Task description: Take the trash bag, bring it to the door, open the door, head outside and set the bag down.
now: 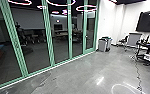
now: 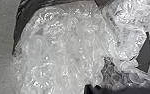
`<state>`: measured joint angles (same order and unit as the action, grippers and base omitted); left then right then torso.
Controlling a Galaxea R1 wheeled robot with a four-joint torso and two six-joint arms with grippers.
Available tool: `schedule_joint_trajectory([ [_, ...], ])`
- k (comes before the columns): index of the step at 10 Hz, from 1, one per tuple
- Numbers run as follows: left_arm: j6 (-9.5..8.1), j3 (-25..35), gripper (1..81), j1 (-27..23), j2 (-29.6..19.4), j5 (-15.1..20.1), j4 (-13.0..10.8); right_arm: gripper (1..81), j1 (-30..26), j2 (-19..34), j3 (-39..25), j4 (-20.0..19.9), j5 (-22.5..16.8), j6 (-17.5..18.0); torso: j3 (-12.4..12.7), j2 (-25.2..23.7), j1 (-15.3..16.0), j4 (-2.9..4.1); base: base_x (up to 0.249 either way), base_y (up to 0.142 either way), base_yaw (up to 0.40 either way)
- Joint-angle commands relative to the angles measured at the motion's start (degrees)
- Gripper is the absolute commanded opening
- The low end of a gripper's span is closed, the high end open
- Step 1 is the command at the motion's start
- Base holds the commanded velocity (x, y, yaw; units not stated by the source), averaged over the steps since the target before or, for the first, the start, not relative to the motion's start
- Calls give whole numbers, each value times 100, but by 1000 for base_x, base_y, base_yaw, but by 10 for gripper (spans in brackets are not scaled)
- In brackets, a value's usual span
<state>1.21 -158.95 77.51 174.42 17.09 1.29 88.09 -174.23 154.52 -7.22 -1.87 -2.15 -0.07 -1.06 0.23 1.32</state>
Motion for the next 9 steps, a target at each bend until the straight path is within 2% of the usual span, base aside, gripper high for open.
schedule_joint_trajectory([
  [1,-6,-13,10,-442,40,374,-76,811,-296,17,-10,36,-349,-32,0,0,0,0,132,-70,0],
  [3,-6,-13,10,-442,40,374,-76,811,-287,17,-10,36,-341,-32,0,2,4,0,131,-72,0],
  [9,-6,-13,10,-442,40,374,-76,811,-296,17,-10,36,-341,-32,0,0,2,0,131,0,0],
])
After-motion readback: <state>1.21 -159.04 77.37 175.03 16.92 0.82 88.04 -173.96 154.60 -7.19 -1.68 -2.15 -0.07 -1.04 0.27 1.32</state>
